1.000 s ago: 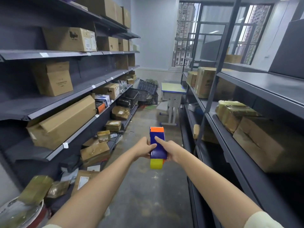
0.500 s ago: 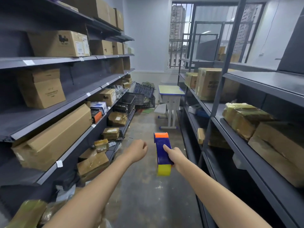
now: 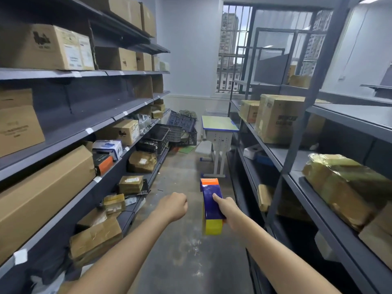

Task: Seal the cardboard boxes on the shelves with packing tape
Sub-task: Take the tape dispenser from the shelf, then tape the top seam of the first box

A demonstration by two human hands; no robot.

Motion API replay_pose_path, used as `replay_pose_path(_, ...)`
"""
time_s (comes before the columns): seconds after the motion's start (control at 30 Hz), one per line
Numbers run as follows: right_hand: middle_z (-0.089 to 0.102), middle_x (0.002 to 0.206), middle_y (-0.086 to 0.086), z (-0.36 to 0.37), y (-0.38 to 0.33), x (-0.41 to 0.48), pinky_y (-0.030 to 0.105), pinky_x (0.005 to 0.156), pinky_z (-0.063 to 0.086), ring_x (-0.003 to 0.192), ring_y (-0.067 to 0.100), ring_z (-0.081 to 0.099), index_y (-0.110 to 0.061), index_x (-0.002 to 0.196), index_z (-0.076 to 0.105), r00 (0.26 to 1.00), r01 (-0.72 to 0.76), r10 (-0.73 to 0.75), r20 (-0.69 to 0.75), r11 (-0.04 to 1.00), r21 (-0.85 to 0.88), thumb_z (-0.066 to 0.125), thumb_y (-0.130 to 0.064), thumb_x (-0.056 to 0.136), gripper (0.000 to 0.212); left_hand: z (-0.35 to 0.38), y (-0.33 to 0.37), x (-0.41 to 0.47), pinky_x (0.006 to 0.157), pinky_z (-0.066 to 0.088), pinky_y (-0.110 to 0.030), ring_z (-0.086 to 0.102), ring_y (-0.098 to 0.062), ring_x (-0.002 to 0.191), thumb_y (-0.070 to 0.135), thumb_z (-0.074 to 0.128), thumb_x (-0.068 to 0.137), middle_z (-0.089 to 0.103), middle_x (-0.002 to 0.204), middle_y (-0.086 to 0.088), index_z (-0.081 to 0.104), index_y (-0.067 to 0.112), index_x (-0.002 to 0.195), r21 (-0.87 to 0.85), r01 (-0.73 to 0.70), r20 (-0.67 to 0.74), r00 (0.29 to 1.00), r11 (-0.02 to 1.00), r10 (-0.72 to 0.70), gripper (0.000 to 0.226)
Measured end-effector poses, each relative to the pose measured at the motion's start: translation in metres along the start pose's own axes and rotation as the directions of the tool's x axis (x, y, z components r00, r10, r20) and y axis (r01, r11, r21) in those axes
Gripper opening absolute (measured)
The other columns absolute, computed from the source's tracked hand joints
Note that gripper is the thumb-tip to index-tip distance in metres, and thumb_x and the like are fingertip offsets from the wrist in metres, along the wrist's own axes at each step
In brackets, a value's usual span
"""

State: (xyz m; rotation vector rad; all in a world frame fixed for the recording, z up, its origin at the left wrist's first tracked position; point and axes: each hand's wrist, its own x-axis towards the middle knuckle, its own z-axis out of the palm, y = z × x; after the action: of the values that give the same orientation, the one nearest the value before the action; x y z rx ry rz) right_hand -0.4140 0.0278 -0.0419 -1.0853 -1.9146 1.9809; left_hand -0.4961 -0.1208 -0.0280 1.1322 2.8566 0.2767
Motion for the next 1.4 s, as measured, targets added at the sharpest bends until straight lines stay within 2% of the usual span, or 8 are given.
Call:
replay_pose_path(0.27, 0.057, 0.121, 0.022, -0.035, -0.093, 0.168, 0.022, 0.051, 0.039, 0.087, 0.022, 0.055, 0.008, 0.122, 0.046, 0.997, 0.065, -0.066, -0.033, 0.997, -0.048, 0.055, -0.025, 0.094, 0.045, -0.029, 0.016, 0.186, 0.07, 0.042, -0.033, 0.058, -0.032, 0.095, 0.022, 0.037, 0.094, 0.063, 0.105, -0.013, 0.059, 0.008, 0.096, -0.003, -0.024, -0.097, 0.995, 1.0, 0.023, 0.027)
replay_pose_path(0.43, 0.057, 0.107, 0.019, -0.046, -0.126, 0.26, 0.029, 0.065, 0.043, 0.092, 0.024, 0.055, 0.002, 0.111, 0.051, 0.998, 0.048, -0.05, -0.041, 0.997, -0.055, 0.056, -0.025, 0.093, 0.033, -0.032, 0.019, 0.282, 0.065, 0.036, -0.031, 0.057, -0.033, 0.093, 0.023, 0.037, 0.094, 0.063, 0.103, -0.014, 0.056, 0.008, 0.09, -0.049, -0.041, -0.129, 0.991, 0.998, 0.034, 0.025)
replay_pose_path(0.53, 0.057, 0.102, 0.018, -0.05, -0.139, 0.315, 0.032, 0.069, 0.044, 0.086, 0.026, 0.057, 0.009, 0.113, 0.054, 0.999, 0.027, -0.028, -0.038, 0.999, -0.026, 0.056, -0.021, 0.092, 0.036, -0.028, 0.017, 0.341, 0.064, 0.035, -0.031, 0.057, -0.034, 0.093, 0.022, 0.038, 0.094, 0.063, 0.103, -0.014, 0.057, 0.009, 0.09, -0.039, -0.053, -0.145, 0.988, 0.998, 0.047, 0.023)
replay_pose_path(0.7, 0.057, 0.098, 0.015, -0.055, -0.172, 0.424, 0.025, 0.053, 0.038, 0.065, 0.017, 0.053, 0.01, 0.117, 0.051, 0.998, 0.024, -0.024, -0.066, 1.0, -0.004, 0.055, -0.019, 0.093, 0.038, -0.014, 0.003, 0.466, 0.064, 0.034, -0.031, 0.058, -0.034, 0.093, 0.022, 0.037, 0.094, 0.063, 0.104, -0.014, 0.056, 0.01, 0.089, 0.029, -0.073, -0.111, 0.991, 0.997, 0.076, 0.024)
replay_pose_path(0.87, 0.056, 0.102, 0.014, -0.06, -0.229, 0.553, 0.024, 0.054, 0.038, 0.078, 0.021, 0.054, 0.007, 0.121, 0.049, 0.993, 0.023, -0.019, -0.119, 0.999, 0.036, 0.055, -0.023, 0.093, 0.042, -0.017, -0.015, 0.613, 0.069, 0.04, -0.032, 0.058, -0.034, 0.102, 0.023, 0.035, 0.095, 0.063, 0.111, -0.012, 0.059, 0.01, 0.099, 0.113, -0.083, -0.093, 0.991, 0.99, 0.093, 0.028)
replay_pose_path(1.07, 0.059, 0.111, 0.019, -0.078, -0.296, 0.683, 0.024, 0.056, 0.04, 0.085, 0.023, 0.055, 0.005, 0.122, 0.048, 0.983, 0.042, -0.025, -0.181, 0.995, 0.093, 0.056, -0.025, 0.093, 0.043, -0.027, -0.013, 0.774, 0.066, 0.035, -0.031, 0.058, -0.033, 0.1, 0.022, 0.034, 0.094, 0.063, 0.109, -0.013, 0.058, 0.009, 0.095, 0.127, -0.159, -0.076, 0.983, 0.979, 0.17, 0.028)
replay_pose_path(1.3, 0.059, 0.091, 0.014, -0.118, -0.347, 0.821, 0.026, 0.056, 0.04, 0.073, 0.022, 0.056, -0.003, 0.092, 0.055, 0.973, 0.046, -0.011, -0.231, 0.988, 0.15, 0.056, -0.024, 0.093, 0.021, -0.013, 0.007, 0.93, 0.067, 0.038, -0.032, 0.059, -0.033, 0.097, 0.022, 0.034, 0.094, 0.063, 0.108, -0.012, 0.058, 0.009, 0.094, 0.119, -0.23, -0.048, 0.97, 0.966, 0.237, 0.027)
replay_pose_path(1.4, 0.056, 0.081, 0.01, -0.14, -0.377, 0.886, 0.026, 0.053, 0.038, 0.065, 0.018, 0.052, -0.003, 0.095, 0.052, 0.965, 0.077, -0.037, -0.261, 0.986, 0.147, 0.055, -0.024, 0.093, 0.021, -0.011, 0.02, 1.003, 0.071, 0.041, -0.034, 0.058, -0.032, 0.1, 0.021, 0.034, 0.094, 0.062, 0.11, -0.013, 0.059, 0.008, 0.098, 0.118, -0.235, -0.059, 0.968, 0.965, 0.242, 0.029)
